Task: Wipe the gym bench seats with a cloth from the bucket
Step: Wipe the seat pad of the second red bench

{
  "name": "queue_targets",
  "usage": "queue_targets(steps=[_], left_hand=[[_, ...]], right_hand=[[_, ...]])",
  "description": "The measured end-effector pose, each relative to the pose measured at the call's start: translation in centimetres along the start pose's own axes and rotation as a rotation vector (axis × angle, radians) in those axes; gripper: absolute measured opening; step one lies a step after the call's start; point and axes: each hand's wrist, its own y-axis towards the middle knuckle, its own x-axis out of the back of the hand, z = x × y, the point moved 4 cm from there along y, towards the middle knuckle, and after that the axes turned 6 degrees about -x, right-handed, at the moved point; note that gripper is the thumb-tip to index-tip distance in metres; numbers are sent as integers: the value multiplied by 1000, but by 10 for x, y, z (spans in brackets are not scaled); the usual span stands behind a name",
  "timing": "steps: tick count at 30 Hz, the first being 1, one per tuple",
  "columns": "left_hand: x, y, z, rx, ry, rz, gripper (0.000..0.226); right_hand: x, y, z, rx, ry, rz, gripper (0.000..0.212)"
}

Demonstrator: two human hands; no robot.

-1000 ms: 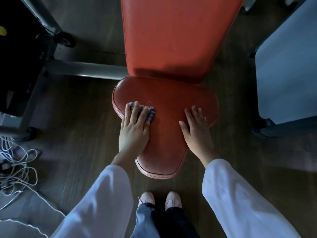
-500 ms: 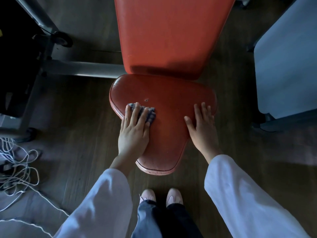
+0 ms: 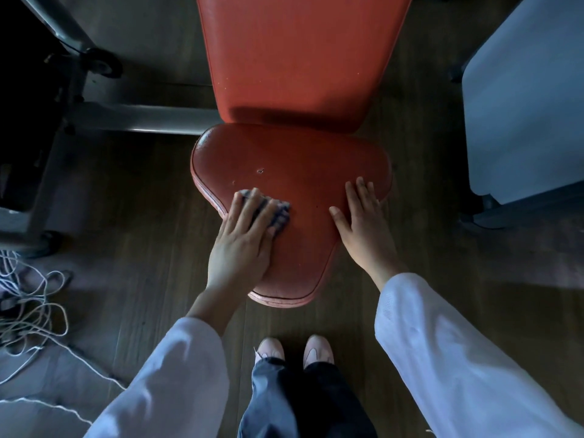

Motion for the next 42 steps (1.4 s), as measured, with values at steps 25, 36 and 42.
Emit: queue_targets(steps=[25, 36, 42], left_hand=[[-3, 28, 20, 295, -193, 6, 47], [1, 30, 20, 341, -287, -117, 42], [1, 48, 20, 354, -173, -35, 47]], right_hand=[[-22, -50, 55, -226, 47, -201, 61], [-29, -90, 74, 89, 111, -221, 60], [-7, 3, 8, -243, 78, -248, 66]])
